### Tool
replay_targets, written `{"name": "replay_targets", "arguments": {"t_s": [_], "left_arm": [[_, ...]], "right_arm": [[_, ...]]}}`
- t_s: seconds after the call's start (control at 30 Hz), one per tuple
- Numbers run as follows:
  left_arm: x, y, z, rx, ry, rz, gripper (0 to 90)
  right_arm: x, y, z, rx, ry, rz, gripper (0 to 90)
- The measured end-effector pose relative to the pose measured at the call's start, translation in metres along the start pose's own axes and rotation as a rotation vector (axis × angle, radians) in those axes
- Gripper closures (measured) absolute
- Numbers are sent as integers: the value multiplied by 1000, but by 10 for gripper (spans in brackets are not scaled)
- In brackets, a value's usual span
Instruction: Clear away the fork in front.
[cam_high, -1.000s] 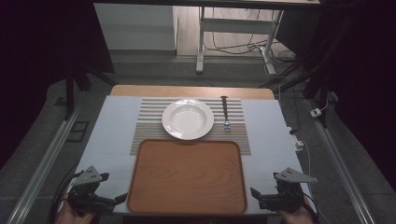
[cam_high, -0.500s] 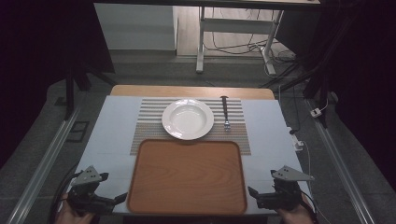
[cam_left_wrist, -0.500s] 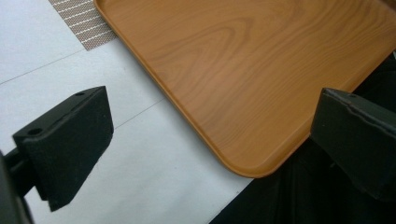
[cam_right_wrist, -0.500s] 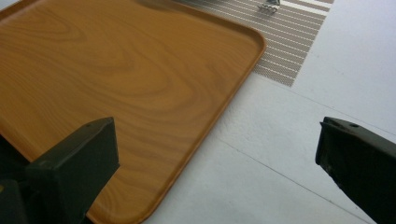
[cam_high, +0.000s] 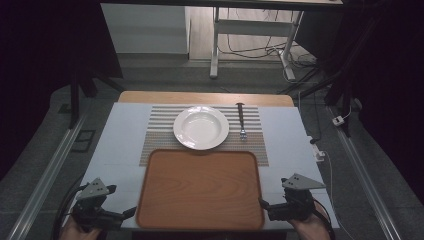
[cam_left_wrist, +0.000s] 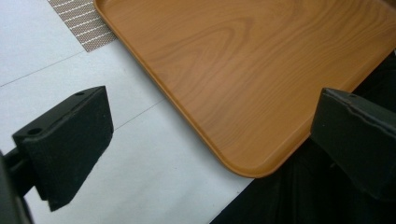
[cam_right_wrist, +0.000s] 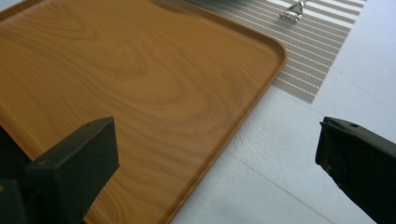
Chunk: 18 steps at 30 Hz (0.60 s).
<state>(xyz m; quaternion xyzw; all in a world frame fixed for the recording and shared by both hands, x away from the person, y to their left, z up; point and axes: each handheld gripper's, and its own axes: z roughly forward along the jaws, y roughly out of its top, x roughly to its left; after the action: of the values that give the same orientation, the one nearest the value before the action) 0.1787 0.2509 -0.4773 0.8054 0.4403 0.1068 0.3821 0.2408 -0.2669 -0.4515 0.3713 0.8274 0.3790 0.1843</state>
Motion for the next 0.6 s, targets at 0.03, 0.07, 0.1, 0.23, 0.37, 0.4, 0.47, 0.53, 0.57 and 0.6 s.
{"name": "replay_targets", "arguments": {"t_s": [0.03,0.07,0.1,0.23,0.37,0.4,0.47,0.53,0.57,0.6], "left_arm": [[0,0,0,1,4,1,0],[-1,0,0,2,8,1,0],[-1,0,0,2,13,1,0],[0,0,0,4,15,-7,0],[0,0,0,3,7,-11,0],[0,0,0,3,7,-11,0],[0,0,1,4,3,-9,0],[0,0,1,5,7,-8,0],[0,0,1,4,8,-7,0],[0,0,0,2,13,-6,0]], "right_arm": [[0,1,1,2,2,-3,0],[0,2,2,2,2,-8,0],[0,3,3,-2,1,-10,0],[-1,6,8,-11,13,-14,0],[-1,10,14,3,18,-18,0],[0,11,16,7,16,-22,0],[1,13,19,16,3,-38,0],[3,16,23,31,2,-56,0],[4,17,24,40,2,-63,0],[5,18,26,46,1,-72,0]]}}
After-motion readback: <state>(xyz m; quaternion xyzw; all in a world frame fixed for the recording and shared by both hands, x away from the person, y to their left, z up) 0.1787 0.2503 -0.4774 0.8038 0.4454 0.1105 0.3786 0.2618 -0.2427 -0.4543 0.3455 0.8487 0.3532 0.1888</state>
